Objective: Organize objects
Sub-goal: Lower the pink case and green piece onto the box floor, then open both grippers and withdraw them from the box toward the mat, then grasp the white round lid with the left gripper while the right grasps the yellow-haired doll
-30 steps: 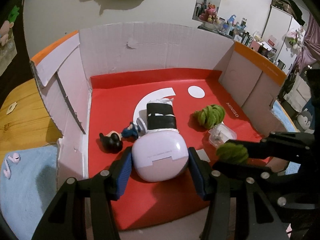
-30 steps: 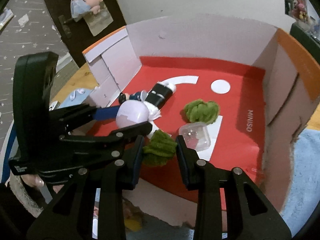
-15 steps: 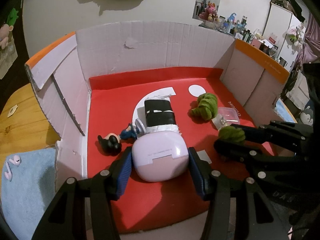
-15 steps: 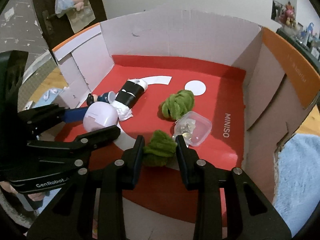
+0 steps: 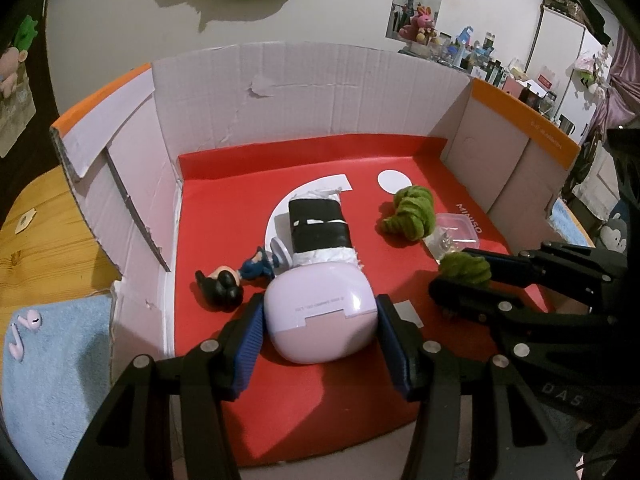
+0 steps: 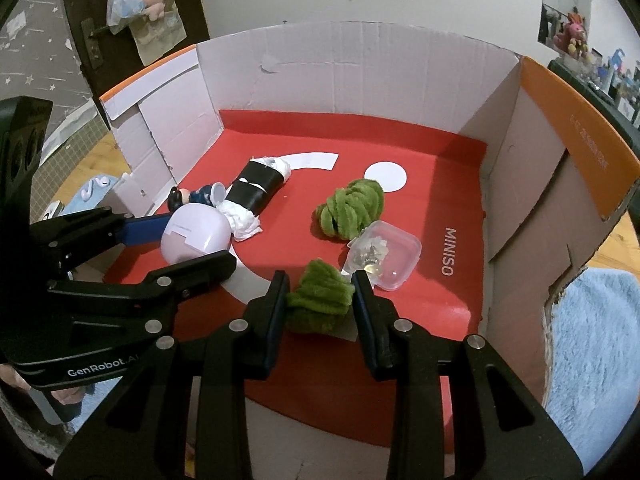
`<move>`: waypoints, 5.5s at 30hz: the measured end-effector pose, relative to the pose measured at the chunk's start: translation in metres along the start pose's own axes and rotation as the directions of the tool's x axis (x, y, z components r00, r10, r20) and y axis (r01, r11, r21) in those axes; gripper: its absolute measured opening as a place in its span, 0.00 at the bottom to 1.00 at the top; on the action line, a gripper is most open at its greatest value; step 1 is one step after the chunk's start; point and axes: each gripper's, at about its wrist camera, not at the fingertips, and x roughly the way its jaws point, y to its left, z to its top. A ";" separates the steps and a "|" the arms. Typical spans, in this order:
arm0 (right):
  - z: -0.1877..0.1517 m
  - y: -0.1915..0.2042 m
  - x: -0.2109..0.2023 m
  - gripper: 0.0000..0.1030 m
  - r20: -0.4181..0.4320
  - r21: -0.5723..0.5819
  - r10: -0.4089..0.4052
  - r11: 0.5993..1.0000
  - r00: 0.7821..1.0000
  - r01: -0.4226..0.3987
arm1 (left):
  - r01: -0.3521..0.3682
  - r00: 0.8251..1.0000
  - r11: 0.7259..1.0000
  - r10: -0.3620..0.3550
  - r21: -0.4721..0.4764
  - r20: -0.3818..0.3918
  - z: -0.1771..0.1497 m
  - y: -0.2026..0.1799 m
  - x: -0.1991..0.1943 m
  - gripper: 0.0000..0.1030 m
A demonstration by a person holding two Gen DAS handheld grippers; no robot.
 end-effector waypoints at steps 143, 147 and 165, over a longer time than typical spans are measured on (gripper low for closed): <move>-0.091 0.021 -0.106 0.89 0.130 0.121 0.053 0.990 0.990 -0.068 | 0.007 0.999 1.000 -0.006 -0.022 0.053 -0.116 -0.057 -0.099 0.97; -0.093 0.020 -0.100 0.89 0.120 0.120 0.047 0.991 0.992 -0.061 | -0.001 0.999 1.000 0.003 -0.027 0.046 -0.117 -0.056 -0.096 0.97; -0.097 0.017 -0.079 0.77 0.093 0.049 -0.011 0.999 0.996 0.006 | -0.066 0.997 0.997 0.067 -0.026 0.031 -0.125 -0.060 -0.085 0.97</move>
